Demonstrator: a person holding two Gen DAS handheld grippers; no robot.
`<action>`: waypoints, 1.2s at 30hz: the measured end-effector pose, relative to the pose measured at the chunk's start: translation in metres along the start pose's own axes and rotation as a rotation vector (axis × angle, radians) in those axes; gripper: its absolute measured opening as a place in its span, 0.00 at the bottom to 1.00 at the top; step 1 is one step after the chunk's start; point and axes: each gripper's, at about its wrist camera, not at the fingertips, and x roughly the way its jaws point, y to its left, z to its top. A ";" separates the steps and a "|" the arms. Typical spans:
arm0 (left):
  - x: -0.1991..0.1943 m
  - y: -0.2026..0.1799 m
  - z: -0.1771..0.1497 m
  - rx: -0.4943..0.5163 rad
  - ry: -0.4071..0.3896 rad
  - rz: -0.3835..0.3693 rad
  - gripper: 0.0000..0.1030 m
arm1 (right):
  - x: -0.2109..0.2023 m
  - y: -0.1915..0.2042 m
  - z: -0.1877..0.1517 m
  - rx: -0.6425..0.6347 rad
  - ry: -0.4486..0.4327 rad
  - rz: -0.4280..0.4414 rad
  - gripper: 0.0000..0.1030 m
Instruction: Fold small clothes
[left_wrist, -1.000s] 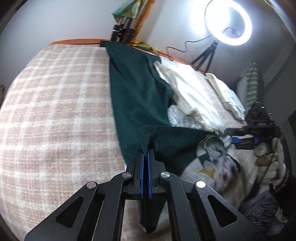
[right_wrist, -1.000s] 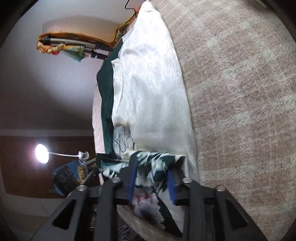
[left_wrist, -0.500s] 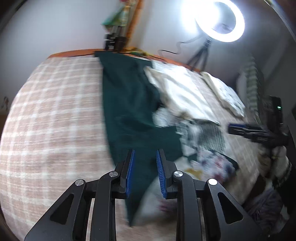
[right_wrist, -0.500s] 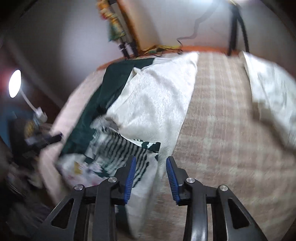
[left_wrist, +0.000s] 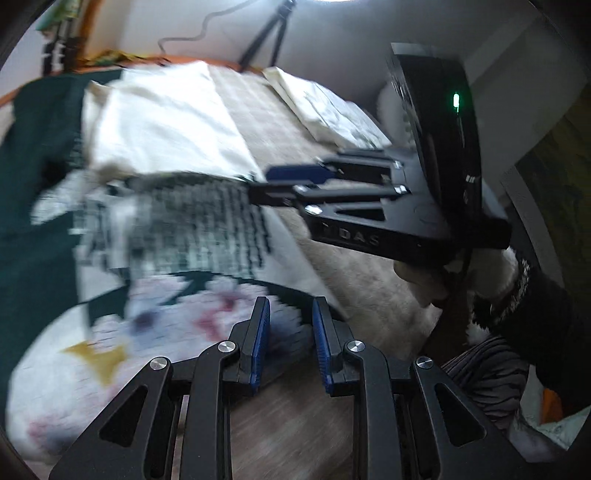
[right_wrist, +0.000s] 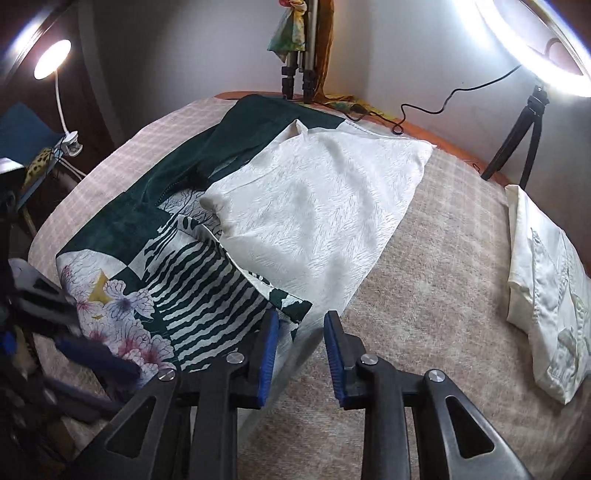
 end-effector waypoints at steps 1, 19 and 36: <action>0.006 -0.001 0.001 -0.004 0.006 -0.005 0.21 | 0.002 -0.001 0.001 -0.014 0.004 0.002 0.22; 0.016 0.019 -0.006 -0.056 -0.012 -0.068 0.19 | 0.007 0.018 0.044 -0.531 0.139 -0.006 0.00; -0.028 0.030 -0.014 -0.132 -0.037 -0.076 0.29 | -0.006 -0.025 0.018 0.016 0.117 0.213 0.28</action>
